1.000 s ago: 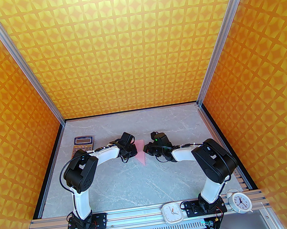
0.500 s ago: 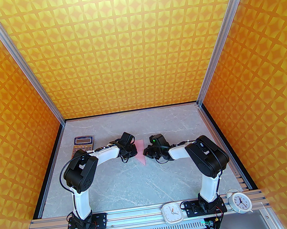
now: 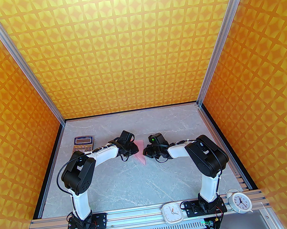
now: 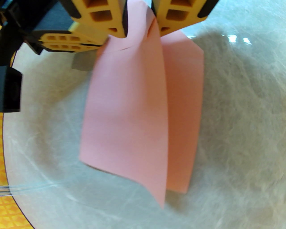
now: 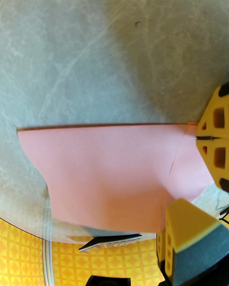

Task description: Fold a paper plane with a square sheet of paper (fold left side to right side)

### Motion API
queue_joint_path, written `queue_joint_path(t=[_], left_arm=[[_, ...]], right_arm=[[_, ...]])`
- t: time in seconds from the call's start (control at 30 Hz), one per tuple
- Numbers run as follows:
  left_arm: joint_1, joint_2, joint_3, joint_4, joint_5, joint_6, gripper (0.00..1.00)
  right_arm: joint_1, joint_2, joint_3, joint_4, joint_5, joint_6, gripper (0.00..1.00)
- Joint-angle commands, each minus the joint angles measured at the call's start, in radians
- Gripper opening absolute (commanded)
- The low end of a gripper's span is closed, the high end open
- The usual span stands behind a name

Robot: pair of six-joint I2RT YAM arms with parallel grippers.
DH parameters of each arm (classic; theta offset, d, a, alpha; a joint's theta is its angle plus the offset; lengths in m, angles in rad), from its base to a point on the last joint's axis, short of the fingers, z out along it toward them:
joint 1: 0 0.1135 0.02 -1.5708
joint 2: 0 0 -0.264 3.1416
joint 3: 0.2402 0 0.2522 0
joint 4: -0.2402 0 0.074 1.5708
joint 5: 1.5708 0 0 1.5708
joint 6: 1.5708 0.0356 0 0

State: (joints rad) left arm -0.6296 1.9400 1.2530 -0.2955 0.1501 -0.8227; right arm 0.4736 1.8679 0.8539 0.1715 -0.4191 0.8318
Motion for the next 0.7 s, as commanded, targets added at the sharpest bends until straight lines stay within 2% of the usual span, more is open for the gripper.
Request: queue_joint_path(t=[0.0,0.67], left_arm=[[-0.008,-0.031,0.023,0.052,0.038,0.004,0.22],[-0.009,0.001,0.053,0.143,0.103,-0.015,0.26]], right_arm=[[-0.001,0.039,0.004,-0.069,0.021,-0.022,0.0],[-0.001,0.057,0.01,-0.076,0.014,-0.025,0.0]])
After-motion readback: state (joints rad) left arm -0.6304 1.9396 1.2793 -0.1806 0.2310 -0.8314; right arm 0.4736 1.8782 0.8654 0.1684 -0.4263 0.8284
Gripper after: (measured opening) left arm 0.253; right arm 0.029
